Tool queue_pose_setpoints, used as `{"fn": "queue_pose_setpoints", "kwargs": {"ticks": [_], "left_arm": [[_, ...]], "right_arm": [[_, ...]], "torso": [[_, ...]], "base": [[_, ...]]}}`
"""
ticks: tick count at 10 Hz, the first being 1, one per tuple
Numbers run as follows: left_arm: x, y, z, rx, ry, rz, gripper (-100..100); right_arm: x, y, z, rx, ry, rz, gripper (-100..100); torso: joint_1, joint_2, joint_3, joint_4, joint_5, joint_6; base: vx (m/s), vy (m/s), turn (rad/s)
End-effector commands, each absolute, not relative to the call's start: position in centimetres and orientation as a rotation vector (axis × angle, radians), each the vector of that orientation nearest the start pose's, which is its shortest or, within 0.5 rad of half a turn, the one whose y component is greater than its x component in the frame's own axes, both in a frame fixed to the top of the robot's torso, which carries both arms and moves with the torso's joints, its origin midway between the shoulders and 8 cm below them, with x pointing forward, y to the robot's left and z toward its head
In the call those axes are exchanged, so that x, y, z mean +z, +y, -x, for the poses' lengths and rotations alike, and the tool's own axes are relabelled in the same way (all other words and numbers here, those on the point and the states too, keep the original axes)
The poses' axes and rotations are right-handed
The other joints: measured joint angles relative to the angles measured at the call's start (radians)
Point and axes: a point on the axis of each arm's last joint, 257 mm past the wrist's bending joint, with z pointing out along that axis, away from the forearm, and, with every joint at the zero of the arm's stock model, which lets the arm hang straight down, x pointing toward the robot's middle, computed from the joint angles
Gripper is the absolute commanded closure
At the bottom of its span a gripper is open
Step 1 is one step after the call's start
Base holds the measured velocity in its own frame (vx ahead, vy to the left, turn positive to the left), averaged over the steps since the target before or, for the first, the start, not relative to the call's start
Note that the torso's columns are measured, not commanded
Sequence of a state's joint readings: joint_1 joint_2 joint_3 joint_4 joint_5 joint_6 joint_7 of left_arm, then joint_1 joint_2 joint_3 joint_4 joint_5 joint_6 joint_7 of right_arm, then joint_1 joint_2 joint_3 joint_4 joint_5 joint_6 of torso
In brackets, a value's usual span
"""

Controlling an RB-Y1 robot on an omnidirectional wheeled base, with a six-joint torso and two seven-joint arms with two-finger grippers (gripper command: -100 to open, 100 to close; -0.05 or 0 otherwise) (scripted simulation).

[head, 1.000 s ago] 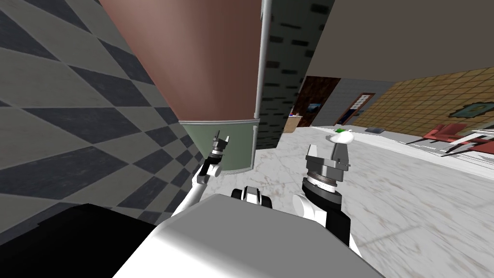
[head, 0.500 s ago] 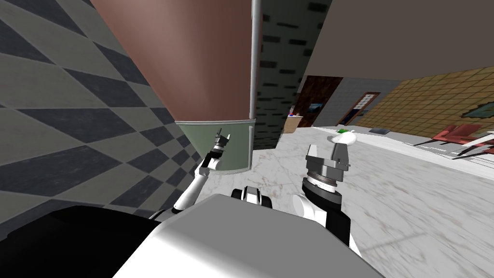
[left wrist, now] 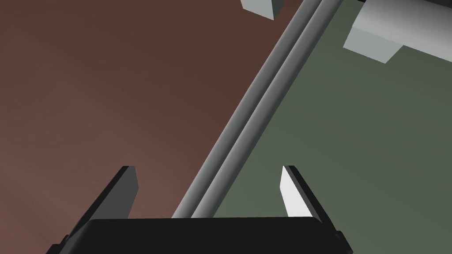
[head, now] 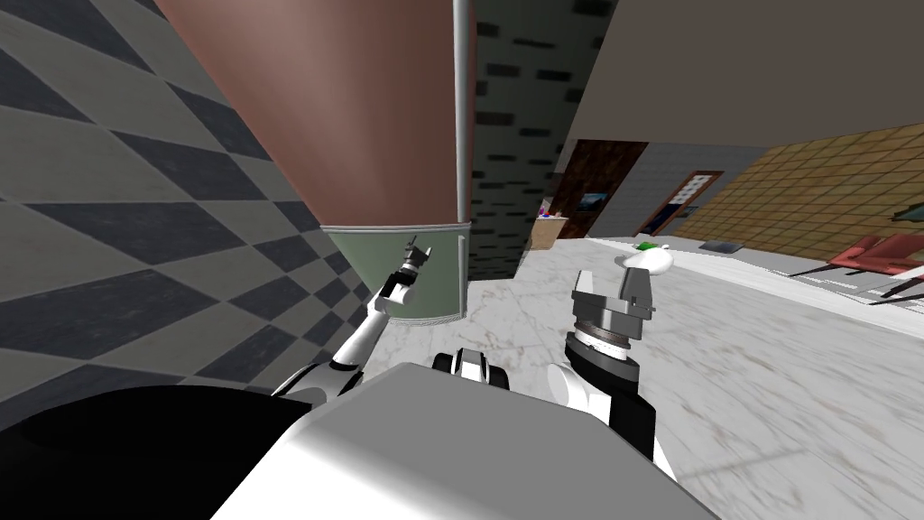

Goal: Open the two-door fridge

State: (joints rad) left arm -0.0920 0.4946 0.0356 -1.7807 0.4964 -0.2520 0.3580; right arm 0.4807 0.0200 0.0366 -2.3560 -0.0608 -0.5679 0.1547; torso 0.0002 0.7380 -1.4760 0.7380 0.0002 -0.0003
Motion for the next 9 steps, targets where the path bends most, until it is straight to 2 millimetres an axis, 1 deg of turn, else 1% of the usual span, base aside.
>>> {"fn": "queue_pose_setpoints", "kwargs": {"ticks": [1, 2, 3, 4, 5, 6, 7, 8, 9], "left_arm": [[2.6, 33.0, -55.7, -1.812, 0.762, 1.018, -100], [3.6, 32.6, -55.8, -1.824, 0.756, 1.0, -100], [3.6, 33.8, -57.2, -1.82, 0.762, 1.046, -100], [4.2, 33.8, -57.5, -1.824, 0.756, 1.038, -100], [4.8, 34.8, -58.5, -1.826, 0.758, 1.073, -100], [4.9, 35.0, -59.0, -1.822, 0.752, 1.077, -100], [5.5, 36.2, -59.9, -1.821, 0.751, 1.113, -100], [5.7, 36.4, -60.4, -1.817, 0.744, 1.116, -100], [6.7, 37.5, -61.3, -1.819, 0.736, 1.145, -100]], "right_arm": [[7.5, -27.1, -31.5, 1.268, 0.477, -0.537, 0], [7.5, -27.1, -31.5, 1.268, 0.477, -0.537, 0], [7.5, -27.1, -31.5, 1.268, 0.477, -0.537, 0], [7.5, -27.1, -31.5, 1.268, 0.477, -0.537, 0], [7.5, -27.1, -31.5, 1.268, 0.477, -0.537, 0], [7.5, -27.1, -31.5, 1.268, 0.477, -0.537, 0], [7.5, -27.1, -31.5, 1.268, 0.477, -0.537, 0], [7.5, -27.1, -31.5, 1.268, 0.477, -0.537, 0], [7.5, -27.1, -31.5, 1.268, 0.477, -0.537, 0]], "torso": [[0.0, -0.001, 0.0, 0.0, 0.0, 0.001], [-0.002, 0.0, 0.0, 0.0, -0.001, 0.0], [0.0, 0.0, 0.0, 0.0, 0.0, 0.0], [-0.002, -0.001, -0.001, 0.0, 0.0, 0.0], [0.001, 0.0, 0.0, 0.0, 0.0, 0.0], [0.0, 0.001, 0.0, 0.0, 0.0, 0.0], [0.001, 0.0, 0.0, 0.0, 0.0, 0.0], [0.0, 0.0, 0.0, 0.0, 0.0, 0.0], [0.0, 0.001, 0.0, 0.0, 0.0, 0.0]], "base": [[0.024, -0.162, 0.034], [0.035, -0.148, 0.038], [0.05, -0.173, 0.057], [0.045, -0.135, 0.033], [0.029, -0.153, 0.053], [0.044, -0.13, 0.029], [0.031, -0.139, 0.062], [0.025, -0.13, 0.029], [0.032, -0.184, 0.048]]}}
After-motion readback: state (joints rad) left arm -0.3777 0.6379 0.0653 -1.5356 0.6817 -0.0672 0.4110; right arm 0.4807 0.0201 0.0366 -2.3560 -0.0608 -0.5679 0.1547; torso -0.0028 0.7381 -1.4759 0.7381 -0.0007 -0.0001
